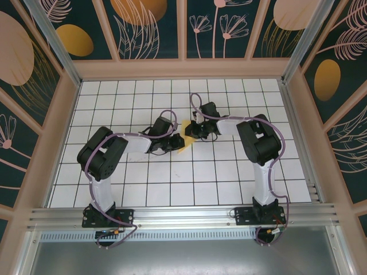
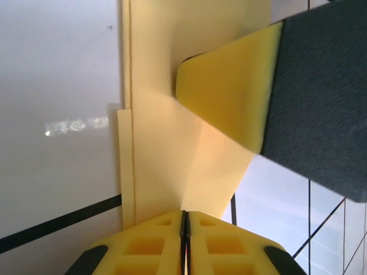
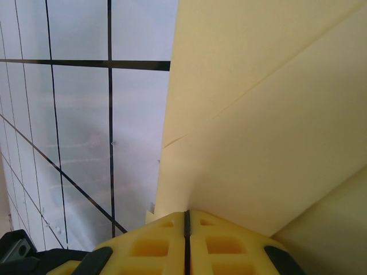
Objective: Fold a paper plane with a square sheet of paper (pick it up from the middle)
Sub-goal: Fourth fold the wing at the center of the table.
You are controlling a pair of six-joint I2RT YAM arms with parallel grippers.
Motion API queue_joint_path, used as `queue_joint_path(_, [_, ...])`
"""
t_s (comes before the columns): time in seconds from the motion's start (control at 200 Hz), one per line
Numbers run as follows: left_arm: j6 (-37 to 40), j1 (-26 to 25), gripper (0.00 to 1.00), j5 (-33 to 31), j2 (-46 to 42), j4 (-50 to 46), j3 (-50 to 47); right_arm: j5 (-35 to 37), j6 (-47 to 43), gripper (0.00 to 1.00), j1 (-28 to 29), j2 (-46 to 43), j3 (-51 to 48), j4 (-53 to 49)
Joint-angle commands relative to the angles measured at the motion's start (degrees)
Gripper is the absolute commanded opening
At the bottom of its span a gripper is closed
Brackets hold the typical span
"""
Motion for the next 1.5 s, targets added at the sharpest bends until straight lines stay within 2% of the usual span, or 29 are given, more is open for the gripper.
queue_joint_path(0.0, [0.9,-0.68,0.11,0.0,-0.96,-3.57,-3.07,5.21,0.14,0.08,-0.29,5.08,-1.32,-3.54])
queue_joint_path(0.47, [3.47,-1.62,0.1,0.6,-4.8,-7.84,-8.6,5.74,0.25,0.08,-0.39,5.74,-1.19,-4.15])
queue_joint_path(0.761, [5.92,-1.59,0.1,-0.5,-7.17,-10.07,-7.13,5.84,0.32,0.08,-0.39,5.74,-1.11,-4.3])
queue_joint_path(0.991, [5.67,-1.52,0.12,-4.99,-14.01,-4.62,-3.36,5.83,0.32,0.08,-0.43,5.76,-0.95,-4.53])
queue_joint_path(1.116, [3.71,-1.46,0.13,-2.78,-11.66,-0.89,-1.04,5.62,0.41,0.07,-0.56,5.88,-0.76,-4.65])
queue_joint_path(1.241, [2.24,-1.46,0.13,-1.04,-5.73,-0.26,0.91,5.03,0.74,0.08,-0.65,5.92,-0.57,-4.33])
queue_joint_path(1.491, [1.82,-1.47,0.09,-3.82,-1.41,-2.9,1.09,3.92,0.8,0.07,-0.58,5.66,-0.35,-4.12])
